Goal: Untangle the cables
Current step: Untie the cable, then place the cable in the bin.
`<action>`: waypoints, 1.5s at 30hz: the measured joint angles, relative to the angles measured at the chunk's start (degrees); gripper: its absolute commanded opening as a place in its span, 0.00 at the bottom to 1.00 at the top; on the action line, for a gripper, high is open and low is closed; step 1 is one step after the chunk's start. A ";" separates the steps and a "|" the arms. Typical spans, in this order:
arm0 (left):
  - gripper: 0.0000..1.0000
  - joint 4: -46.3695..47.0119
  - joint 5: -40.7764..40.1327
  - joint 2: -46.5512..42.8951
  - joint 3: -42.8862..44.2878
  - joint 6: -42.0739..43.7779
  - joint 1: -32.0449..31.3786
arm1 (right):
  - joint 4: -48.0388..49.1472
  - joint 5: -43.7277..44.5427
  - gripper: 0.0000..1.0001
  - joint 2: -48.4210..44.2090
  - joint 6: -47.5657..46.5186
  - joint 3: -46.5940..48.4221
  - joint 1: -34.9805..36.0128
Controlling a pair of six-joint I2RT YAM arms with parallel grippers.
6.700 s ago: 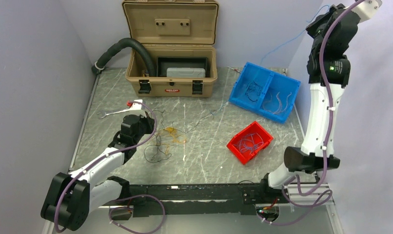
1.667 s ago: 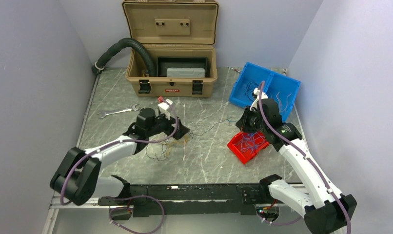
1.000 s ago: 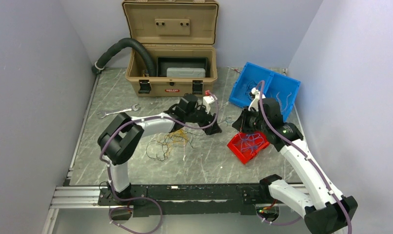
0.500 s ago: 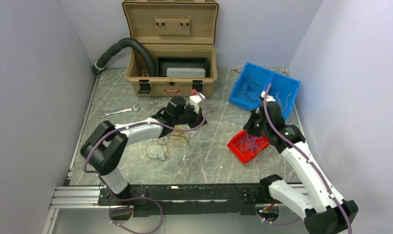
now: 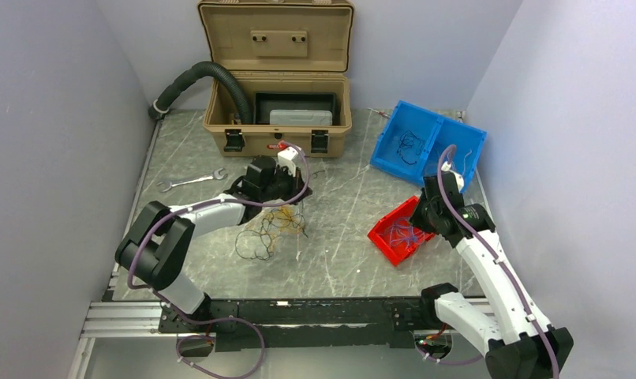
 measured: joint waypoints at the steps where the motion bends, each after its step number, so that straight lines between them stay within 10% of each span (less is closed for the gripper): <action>1: 0.00 -0.02 0.02 0.00 -0.11 -0.17 0.28 | -0.02 -0.42 0.00 0.04 0.63 -0.48 -0.24; 35: 0.00 -5.90 -3.21 -5.25 0.11 7.45 -5.75 | 29.62 -9.60 0.00 13.18 20.52 -16.44 -16.39; 39: 0.00 -5.97 -3.30 -5.25 0.11 7.48 -5.88 | 30.16 -8.83 0.35 12.46 20.81 -17.49 -16.41; 45: 0.00 -6.05 -3.52 -5.25 0.11 7.48 -5.99 | 27.10 -8.20 0.40 7.34 18.80 -15.61 -16.41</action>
